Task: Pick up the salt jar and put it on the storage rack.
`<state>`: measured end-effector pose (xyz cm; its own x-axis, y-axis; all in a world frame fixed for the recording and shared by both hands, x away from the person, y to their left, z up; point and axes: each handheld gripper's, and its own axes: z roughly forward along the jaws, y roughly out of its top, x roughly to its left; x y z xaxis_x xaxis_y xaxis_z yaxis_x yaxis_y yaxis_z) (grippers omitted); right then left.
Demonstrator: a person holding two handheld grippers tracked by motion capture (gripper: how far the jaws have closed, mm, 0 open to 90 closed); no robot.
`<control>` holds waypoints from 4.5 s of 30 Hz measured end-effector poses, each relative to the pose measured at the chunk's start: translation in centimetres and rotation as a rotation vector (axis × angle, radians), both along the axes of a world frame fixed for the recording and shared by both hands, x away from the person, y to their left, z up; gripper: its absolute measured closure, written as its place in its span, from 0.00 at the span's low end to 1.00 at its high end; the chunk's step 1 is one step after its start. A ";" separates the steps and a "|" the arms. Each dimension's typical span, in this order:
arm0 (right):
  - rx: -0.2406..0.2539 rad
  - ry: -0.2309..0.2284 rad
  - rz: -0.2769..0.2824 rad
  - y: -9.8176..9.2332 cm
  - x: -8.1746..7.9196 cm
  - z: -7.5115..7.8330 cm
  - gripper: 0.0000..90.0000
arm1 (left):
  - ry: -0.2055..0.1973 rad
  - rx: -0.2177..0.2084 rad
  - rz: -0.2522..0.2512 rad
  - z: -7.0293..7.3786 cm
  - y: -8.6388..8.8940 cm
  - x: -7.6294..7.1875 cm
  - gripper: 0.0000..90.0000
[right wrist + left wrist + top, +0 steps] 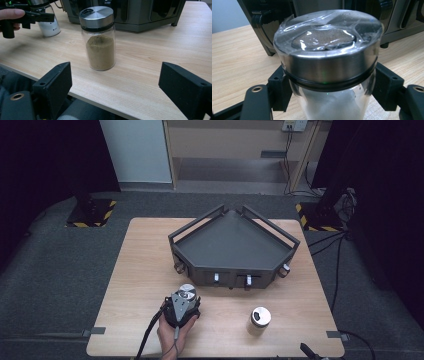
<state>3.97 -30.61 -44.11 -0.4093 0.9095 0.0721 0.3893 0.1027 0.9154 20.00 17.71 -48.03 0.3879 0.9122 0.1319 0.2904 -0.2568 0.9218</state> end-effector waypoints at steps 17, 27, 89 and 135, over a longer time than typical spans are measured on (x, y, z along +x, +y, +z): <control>0.018 0.006 -0.002 -0.3 0.1 -0.1 0.13 | 0.017 -0.068 -0.070 1.2 1.8 0.1 0.32; 0.029 0.008 0.007 -0.4 0.2 -0.2 0.13 | -0.073 -0.066 -0.115 6.3 1.9 -0.4 0.32; 0.131 0.065 0.034 -1.5 1.4 -1.0 0.14 | 0.022 -0.072 -0.055 12.4 -6.6 19.5 0.33; 0.108 0.058 0.023 -0.9 1.2 -0.7 0.13 | -0.073 -0.037 -0.104 12.9 -5.0 15.5 0.00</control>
<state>5.12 -31.46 -44.81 -0.4219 0.8857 0.1936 0.4408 0.0138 0.8975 35.46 12.70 -35.10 0.4714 0.8723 0.1303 0.1961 -0.2477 0.9488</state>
